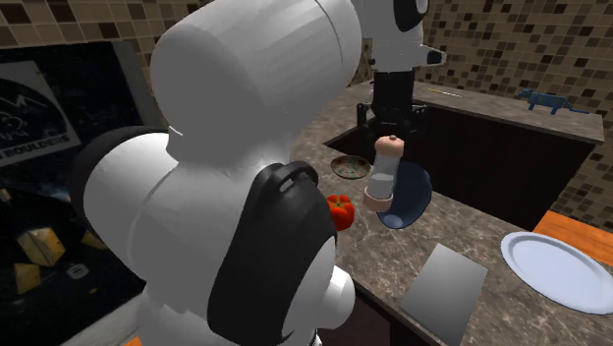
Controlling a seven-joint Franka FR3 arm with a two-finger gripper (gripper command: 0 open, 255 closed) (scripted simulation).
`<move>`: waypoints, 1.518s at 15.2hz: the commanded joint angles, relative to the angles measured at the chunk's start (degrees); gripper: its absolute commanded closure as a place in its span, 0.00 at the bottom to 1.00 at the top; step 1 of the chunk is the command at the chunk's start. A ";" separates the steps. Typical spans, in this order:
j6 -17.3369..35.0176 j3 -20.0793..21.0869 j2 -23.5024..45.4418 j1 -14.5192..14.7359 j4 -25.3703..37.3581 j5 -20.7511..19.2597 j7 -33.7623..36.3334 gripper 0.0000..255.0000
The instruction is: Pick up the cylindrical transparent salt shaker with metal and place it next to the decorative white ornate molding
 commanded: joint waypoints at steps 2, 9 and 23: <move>-0.25 -3.07 -2.26 -1.00 -1.17 -2.74 -3.81 1.00; 1.11 -7.96 -5.90 -2.59 -4.71 -7.18 -8.93 1.00; 10.03 -9.92 -9.83 -3.35 -17.66 -8.96 -6.92 1.00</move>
